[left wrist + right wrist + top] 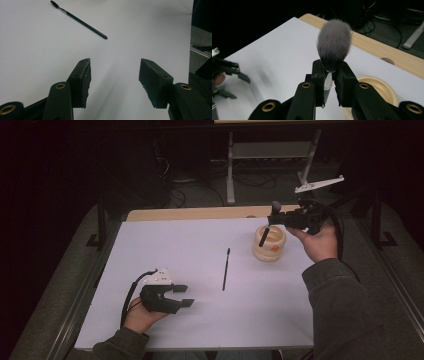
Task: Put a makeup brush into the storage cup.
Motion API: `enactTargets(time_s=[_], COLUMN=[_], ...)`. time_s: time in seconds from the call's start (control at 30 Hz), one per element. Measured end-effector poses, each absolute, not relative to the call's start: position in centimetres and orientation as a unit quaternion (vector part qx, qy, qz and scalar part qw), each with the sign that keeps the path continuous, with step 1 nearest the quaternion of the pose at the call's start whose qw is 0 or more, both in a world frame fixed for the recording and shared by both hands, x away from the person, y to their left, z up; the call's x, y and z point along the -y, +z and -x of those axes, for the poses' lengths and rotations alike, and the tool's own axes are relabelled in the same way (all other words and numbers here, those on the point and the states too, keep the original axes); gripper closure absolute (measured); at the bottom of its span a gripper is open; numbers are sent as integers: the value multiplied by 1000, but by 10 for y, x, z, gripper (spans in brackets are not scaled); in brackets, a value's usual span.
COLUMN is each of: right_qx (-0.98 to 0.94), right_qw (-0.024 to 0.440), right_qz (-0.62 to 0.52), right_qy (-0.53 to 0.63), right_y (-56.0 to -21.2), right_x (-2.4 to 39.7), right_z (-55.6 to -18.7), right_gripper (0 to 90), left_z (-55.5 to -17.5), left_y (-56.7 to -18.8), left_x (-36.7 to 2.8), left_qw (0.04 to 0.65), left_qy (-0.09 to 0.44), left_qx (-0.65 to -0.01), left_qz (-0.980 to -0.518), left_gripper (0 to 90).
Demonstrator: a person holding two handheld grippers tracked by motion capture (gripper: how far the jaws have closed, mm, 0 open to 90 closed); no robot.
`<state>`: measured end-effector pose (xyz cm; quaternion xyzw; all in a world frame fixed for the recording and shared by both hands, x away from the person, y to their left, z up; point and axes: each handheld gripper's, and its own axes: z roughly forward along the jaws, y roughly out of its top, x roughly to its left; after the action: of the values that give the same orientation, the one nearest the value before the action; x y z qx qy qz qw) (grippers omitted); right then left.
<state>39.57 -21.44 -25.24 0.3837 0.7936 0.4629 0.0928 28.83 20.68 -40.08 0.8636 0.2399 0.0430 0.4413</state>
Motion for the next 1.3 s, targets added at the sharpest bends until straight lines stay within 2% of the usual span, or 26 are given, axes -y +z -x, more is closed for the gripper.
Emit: enactTargets(time_s=[0.47, 0.83, 1.3], right_qx=[-769, -750, -743], right_qw=[123, 148, 147], right_qz=[-439, -468, -490], right_qy=[448, 442, 431], right_y=[-242, -253, -271], right_x=[227, 229, 231], right_z=[-425, -436, -443], right_gripper=[773, 773, 772], left_z=[-289, -288, -287], left_y=[-401, -401, -400], left_x=[-207, -205, -204], left_qw=[445, 441, 443], left_qy=[44, 42, 42], left_qx=[-245, -243, -244], left_qz=[-860, -863, -862], left_gripper=[396, 379, 365])
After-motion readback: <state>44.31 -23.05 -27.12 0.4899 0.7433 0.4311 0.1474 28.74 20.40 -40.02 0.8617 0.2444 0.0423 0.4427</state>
